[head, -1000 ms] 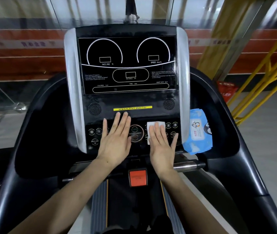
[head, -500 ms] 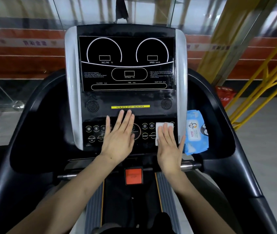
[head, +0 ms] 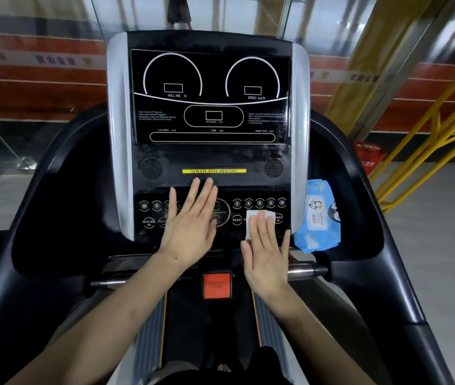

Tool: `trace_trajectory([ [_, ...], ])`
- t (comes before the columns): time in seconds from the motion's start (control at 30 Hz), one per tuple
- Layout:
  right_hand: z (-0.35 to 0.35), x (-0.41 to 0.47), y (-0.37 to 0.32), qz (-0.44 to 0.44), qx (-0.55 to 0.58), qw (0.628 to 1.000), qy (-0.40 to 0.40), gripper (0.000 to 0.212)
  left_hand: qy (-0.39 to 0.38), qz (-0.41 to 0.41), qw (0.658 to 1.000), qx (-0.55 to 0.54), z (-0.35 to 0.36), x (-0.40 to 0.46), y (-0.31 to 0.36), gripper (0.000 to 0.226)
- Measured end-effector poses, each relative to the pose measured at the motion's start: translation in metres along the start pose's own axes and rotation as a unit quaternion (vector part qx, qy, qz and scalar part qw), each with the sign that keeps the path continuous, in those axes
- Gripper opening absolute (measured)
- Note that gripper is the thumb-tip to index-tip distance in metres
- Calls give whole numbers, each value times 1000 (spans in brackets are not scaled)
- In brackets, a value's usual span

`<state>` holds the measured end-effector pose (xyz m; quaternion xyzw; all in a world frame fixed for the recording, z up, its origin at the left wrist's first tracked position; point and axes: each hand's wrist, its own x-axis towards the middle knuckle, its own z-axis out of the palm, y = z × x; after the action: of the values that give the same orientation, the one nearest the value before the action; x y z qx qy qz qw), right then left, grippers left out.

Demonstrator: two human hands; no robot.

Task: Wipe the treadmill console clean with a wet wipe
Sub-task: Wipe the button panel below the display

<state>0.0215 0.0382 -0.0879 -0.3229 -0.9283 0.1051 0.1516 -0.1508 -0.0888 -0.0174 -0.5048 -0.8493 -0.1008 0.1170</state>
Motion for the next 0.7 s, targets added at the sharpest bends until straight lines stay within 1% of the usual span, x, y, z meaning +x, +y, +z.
trace_trajectory([
  [0.13, -9, 24, -14, -3, -2, 1000, -1, 64, 3, -25, 1000, 7, -3, -3, -9, 74],
  [0.27, -17, 47, -27, -13, -9, 1000, 0, 64, -6, -23, 1000, 7, -5, -2, -11, 75],
  [0.47, 4, -8, -16, -32, -3, 998, -48, 65, -8, -6, 1000, 22, -2, -5, -18, 76],
  [0.6, -8, 26, -20, -59, -29, 997, -31, 64, -15, -6, 1000, 19, -2, -4, -17, 76],
  [0.7, -16, 46, -20, -63, -39, 997, -25, 65, -15, -9, 1000, 16, -3, -4, -16, 76],
])
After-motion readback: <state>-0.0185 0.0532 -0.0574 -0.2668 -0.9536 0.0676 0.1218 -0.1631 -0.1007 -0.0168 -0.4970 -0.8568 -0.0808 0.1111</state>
